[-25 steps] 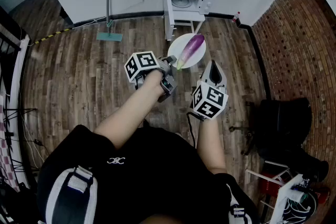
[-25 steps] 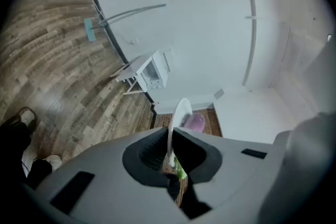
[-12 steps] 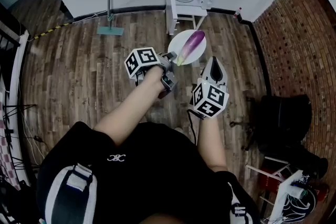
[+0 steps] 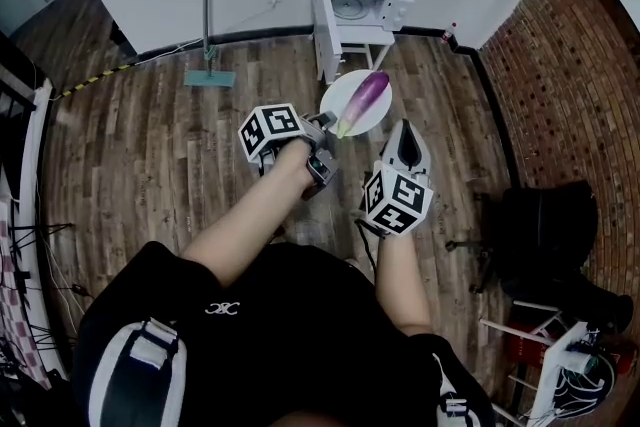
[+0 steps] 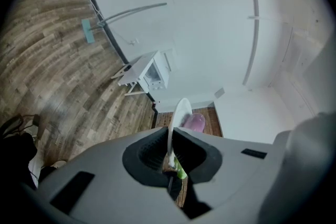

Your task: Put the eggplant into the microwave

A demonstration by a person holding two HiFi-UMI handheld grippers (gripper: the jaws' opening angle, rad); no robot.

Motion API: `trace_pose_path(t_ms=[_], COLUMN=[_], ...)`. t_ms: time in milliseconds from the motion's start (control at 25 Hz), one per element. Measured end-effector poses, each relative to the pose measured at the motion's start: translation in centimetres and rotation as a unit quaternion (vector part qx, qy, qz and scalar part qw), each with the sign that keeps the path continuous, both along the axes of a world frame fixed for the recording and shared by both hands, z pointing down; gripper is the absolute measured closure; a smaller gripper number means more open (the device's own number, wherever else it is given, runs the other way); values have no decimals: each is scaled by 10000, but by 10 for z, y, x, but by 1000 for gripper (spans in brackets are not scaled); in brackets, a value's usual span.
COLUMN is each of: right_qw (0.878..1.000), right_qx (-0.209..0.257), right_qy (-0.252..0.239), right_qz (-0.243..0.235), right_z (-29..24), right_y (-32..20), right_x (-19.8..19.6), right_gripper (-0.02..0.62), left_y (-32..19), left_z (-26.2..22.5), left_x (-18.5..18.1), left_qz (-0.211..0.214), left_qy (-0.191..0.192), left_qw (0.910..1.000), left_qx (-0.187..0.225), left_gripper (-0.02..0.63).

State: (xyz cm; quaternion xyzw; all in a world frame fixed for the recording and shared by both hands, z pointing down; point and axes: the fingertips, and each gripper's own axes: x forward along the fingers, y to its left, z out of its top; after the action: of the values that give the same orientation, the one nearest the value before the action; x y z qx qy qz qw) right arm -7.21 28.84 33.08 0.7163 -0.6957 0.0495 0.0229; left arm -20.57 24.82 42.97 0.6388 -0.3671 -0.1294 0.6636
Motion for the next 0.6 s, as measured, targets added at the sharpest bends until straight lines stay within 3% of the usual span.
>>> trace_pose_path(t_ms=[320,600], right_qw=[9996,9992], right_qx=[-106,-208], right_qy=[77,69], right_qz=[258,342], right_z=[10,19], right_y=[-11,-40], right_x=[-25,-6], right_gripper=[589,589], left_y=[-24,-51], left_z=[11,23], left_x=[-25,-9], left_qz=[254,358], left_qy=[-41,-76], left_qw=[9997,9992], left_qx=[-43,-184], left_gripper=[584,584])
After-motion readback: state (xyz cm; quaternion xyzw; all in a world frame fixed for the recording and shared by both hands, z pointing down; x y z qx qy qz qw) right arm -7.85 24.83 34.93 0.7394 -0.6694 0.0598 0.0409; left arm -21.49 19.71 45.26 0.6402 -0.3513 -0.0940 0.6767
